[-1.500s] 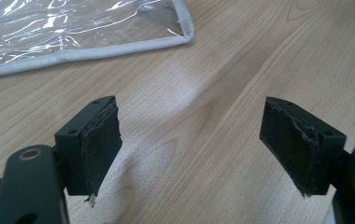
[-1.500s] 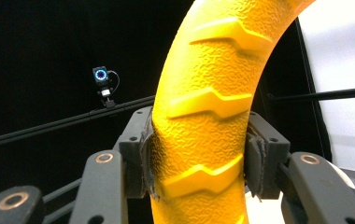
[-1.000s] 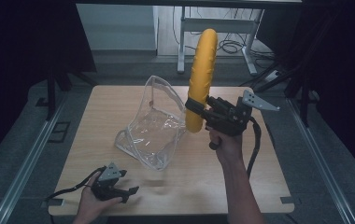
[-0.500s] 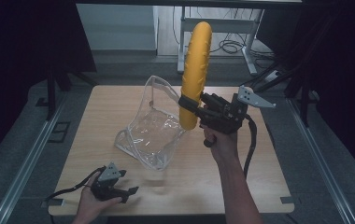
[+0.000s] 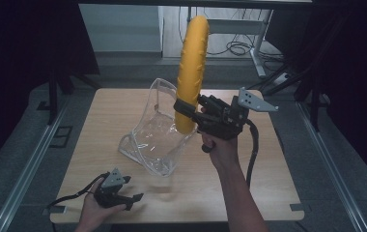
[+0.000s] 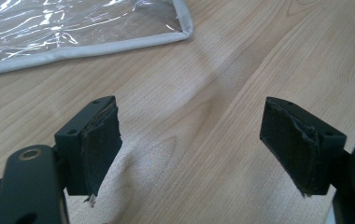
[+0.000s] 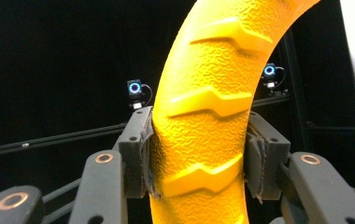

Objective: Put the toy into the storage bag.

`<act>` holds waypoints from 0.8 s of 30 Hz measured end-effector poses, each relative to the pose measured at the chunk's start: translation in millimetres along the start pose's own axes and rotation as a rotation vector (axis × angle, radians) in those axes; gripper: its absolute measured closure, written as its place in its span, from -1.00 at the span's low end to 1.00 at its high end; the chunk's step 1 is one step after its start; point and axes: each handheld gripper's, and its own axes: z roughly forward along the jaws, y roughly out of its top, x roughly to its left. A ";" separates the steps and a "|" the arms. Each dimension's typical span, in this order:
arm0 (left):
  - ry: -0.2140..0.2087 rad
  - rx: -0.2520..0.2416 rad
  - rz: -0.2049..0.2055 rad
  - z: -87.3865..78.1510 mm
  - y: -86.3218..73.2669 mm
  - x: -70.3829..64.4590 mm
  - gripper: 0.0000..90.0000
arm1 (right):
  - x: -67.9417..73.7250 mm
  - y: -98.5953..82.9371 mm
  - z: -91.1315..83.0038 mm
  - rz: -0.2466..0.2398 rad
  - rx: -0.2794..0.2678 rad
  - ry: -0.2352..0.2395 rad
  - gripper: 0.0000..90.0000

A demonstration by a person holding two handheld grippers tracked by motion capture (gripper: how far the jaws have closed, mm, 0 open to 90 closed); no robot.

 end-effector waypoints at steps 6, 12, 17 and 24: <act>0.002 0.002 0.002 -0.2 0.0 0.2 -0.55 | 4.0 -3.7 10.0 0.012 0.009 0.038 0.12; 0.004 0.002 0.002 0.0 -0.4 -0.1 -0.55 | 3.6 -12.7 19.4 0.029 0.032 0.058 0.12; 0.003 0.005 0.003 0.9 -0.9 -0.4 -0.55 | 2.7 -20.3 25.7 0.038 0.048 0.063 0.12; 0.003 0.009 0.007 0.7 -1.1 -0.3 -0.55 | 0.2 -28.5 29.2 0.053 0.063 0.070 0.12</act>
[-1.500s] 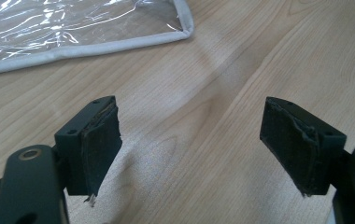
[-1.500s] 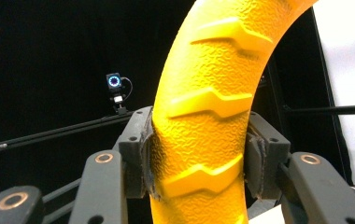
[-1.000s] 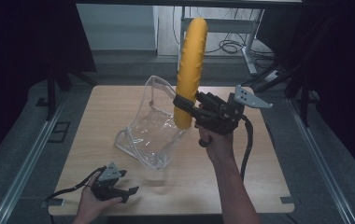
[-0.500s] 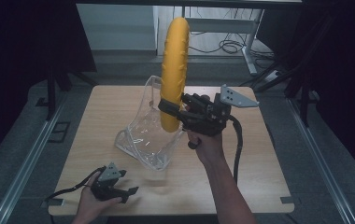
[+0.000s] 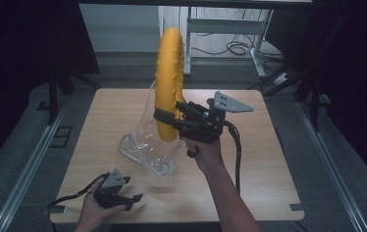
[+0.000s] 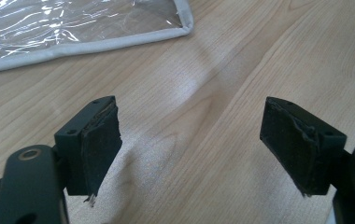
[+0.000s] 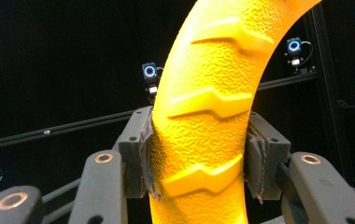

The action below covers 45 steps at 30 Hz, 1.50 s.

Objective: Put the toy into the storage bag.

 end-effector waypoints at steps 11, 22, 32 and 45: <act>0.004 0.003 0.005 0.2 -0.3 0.0 -0.56 | -3.6 -12.6 3.8 0.037 0.027 0.009 0.12; 0.002 0.016 0.012 0.8 -0.8 -0.1 -0.56 | -6.8 -25.7 8.2 0.066 0.044 0.017 0.12; 0.004 0.017 0.013 1.0 -1.0 -0.3 -0.56 | -14.8 -40.8 12.1 0.088 0.072 0.004 0.12; 0.008 0.018 0.016 1.3 -1.5 -0.7 -0.56 | -27.0 -58.4 12.5 0.120 0.098 -0.019 0.12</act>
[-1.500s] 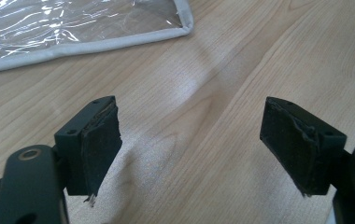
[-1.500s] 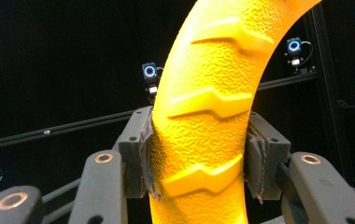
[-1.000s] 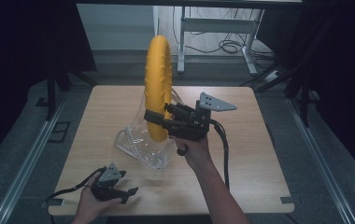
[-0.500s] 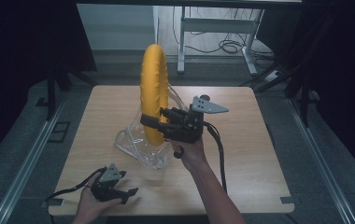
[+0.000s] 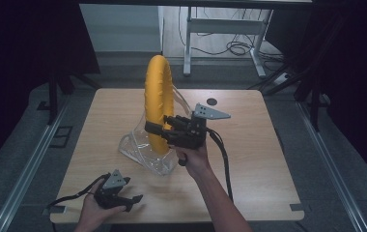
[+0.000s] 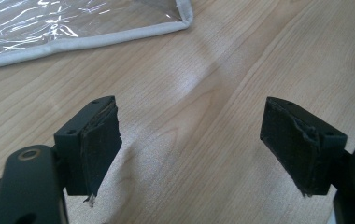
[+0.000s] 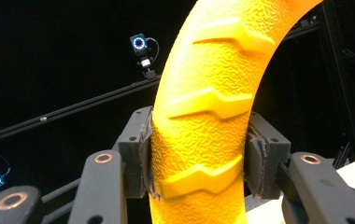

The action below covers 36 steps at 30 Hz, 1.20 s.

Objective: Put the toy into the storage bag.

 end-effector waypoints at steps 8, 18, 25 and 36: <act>0.000 0.002 0.002 0.1 -0.2 -0.1 -0.56 | -9.1 -9.0 -0.3 0.025 0.020 -0.015 0.12; -0.001 0.004 0.004 0.3 -0.4 -0.2 -0.56 | -17.7 -20.0 1.8 0.060 0.039 -0.021 0.12; -0.001 0.007 0.007 0.5 -0.6 -0.3 -0.56 | -23.2 -28.0 2.9 0.077 0.048 -0.027 0.12; -0.003 0.011 0.010 0.6 -0.8 -0.4 -0.56 | -33.5 -41.9 4.7 0.109 0.079 -0.046 0.11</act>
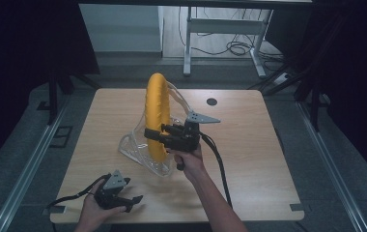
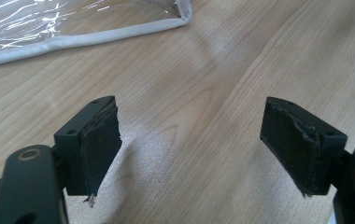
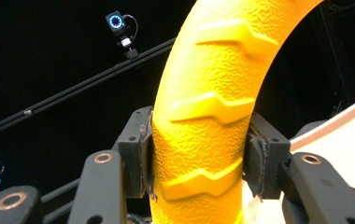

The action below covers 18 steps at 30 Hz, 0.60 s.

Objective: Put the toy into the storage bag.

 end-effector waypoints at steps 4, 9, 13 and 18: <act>0.000 0.001 0.000 0.2 -0.1 -0.3 -0.56 | -3.6 -3.4 1.0 0.008 0.016 -0.003 0.11; 0.000 -0.001 0.001 -0.1 -0.4 -0.5 -0.56 | -7.0 -7.2 3.1 -0.004 0.065 -0.052 0.06; 0.001 -0.001 0.001 0.0 -0.4 -0.7 -0.56 | -9.7 -9.3 1.6 -0.032 0.063 -0.094 0.03; -0.001 0.000 0.000 0.3 -0.4 -0.7 -0.56 | -8.6 -8.9 1.0 -0.048 0.068 -0.101 0.02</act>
